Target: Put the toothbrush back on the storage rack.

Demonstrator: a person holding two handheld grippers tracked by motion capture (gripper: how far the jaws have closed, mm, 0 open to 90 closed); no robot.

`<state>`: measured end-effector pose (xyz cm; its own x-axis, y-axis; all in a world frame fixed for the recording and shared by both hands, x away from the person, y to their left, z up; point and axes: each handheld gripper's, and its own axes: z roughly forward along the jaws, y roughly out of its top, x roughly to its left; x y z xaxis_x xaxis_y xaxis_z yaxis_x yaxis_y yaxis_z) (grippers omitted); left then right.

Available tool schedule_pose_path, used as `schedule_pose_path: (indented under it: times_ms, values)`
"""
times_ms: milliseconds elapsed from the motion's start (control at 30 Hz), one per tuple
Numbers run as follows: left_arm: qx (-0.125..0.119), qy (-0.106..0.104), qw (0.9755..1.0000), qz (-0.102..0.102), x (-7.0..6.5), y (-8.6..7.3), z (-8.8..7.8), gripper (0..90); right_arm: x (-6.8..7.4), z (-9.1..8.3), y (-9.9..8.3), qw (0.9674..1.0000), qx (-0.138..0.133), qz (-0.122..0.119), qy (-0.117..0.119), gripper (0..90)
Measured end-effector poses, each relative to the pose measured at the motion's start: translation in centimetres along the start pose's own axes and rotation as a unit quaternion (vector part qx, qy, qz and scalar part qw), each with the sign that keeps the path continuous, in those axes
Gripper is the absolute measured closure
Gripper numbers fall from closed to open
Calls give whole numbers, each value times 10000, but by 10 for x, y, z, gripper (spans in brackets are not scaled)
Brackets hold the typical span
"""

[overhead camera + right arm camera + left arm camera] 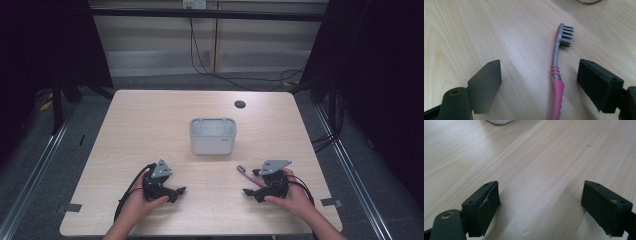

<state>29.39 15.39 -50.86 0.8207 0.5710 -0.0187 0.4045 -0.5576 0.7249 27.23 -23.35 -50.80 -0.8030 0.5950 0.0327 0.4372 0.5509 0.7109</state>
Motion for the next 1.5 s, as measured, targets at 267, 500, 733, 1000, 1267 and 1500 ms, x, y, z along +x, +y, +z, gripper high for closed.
schedule_pose_path:
  times_ms: [267,500,733,1000,1267,1500]
  values:
    - [-2,-3,10000,-1,0,0,0,147,-3,0,16,9978,630,166,79,224]
    - [1,-5,10000,1,0,0,0,147,-12,-6,28,9946,958,393,120,292]
    - [0,-4,10000,2,0,0,0,147,-15,-3,54,9868,1581,333,82,417]
    - [-1,-5,10000,-2,0,0,0,147,-14,10,69,9715,2325,455,87,541]
    - [0,-6,10000,-2,0,0,0,147,-15,20,80,9618,2693,496,63,656]
    - [0,-4,10000,0,0,0,0,147,-12,26,83,9568,2890,310,-1,732]
